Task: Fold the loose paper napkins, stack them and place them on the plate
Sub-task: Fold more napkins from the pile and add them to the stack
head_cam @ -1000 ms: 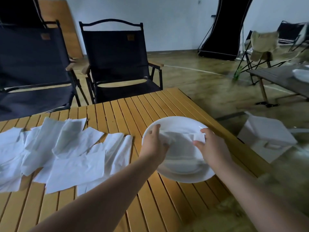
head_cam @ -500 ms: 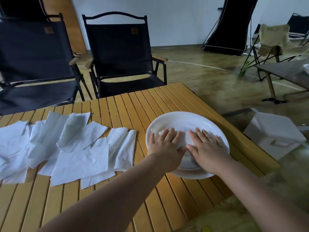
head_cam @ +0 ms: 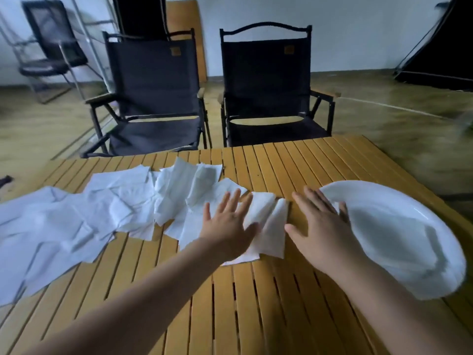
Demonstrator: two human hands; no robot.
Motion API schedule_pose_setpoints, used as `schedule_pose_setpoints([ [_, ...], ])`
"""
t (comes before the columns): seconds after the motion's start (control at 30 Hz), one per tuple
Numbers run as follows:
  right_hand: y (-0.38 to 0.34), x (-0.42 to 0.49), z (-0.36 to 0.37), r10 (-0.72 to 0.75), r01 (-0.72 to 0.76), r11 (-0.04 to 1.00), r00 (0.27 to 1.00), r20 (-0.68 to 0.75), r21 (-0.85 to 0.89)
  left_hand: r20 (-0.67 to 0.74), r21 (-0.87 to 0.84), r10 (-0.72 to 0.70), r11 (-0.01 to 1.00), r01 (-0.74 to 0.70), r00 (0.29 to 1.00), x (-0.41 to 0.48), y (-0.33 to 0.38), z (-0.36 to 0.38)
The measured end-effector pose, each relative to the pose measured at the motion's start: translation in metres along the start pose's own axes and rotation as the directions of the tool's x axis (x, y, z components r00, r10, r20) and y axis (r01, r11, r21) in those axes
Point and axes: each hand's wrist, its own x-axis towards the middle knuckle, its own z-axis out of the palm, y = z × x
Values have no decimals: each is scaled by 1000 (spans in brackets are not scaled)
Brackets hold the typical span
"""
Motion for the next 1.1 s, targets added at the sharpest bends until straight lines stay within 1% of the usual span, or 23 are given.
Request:
schedule_pose_setpoints([
  [0.07,-27,4,12,1,-2,1000,999,43,31,21,31,-80,996,79,997,-22,-46,-7],
  [0.13,-51,6,23,12,-18,998,996,89,68,32,44,-114,993,112,993,-44,-88,-7],
  [0.2,-71,6,33,10,-19,998,991,137,62,34,-11,-94,995,95,995,-60,-115,-2],
  [0.27,-86,5,44,6,-10,1000,988,156,30,23,-91,-67,994,68,998,-70,-127,4],
  [0.33,-98,2,52,13,-11,1000,991,134,-16,-20,-157,-48,987,44,999,-74,-130,6],
  [0.43,-110,-3,55,5,3,995,997,72,-98,-135,-205,-30,979,2,990,-72,-130,9],
  [0.57,-110,-4,60,-3,3,995,1000,-3,-105,-180,-164,-25,986,-5,983,-69,-134,13],
  [0.63,-107,-2,63,5,-9,997,999,-53,-75,-188,-152,-6,988,-23,982,-69,-136,15],
  [0.73,-106,-1,62,11,-13,1000,992,-123,-15,-195,-188,-20,982,-18,981,-71,-136,13],
  [0.87,-108,-5,56,-27,41,996,984,-177,77,-126,-169,-51,985,30,991,-76,-123,8],
  [0.93,-109,-8,54,-20,48,989,980,-196,139,-126,-188,-54,982,29,991,-79,-117,2],
  [0.97,-109,-10,53,0,35,983,981,-193,178,-147,-224,-63,974,29,987,-79,-116,0],
  [1.03,-109,-13,51,53,-4,962,984,-169,275,-175,-358,-137,931,66,975,-83,-116,-10],
  [1.1,-110,-17,47,109,-52,922,986,-129,385,-118,-480,-223,866,141,968,-88,-118,-25],
])
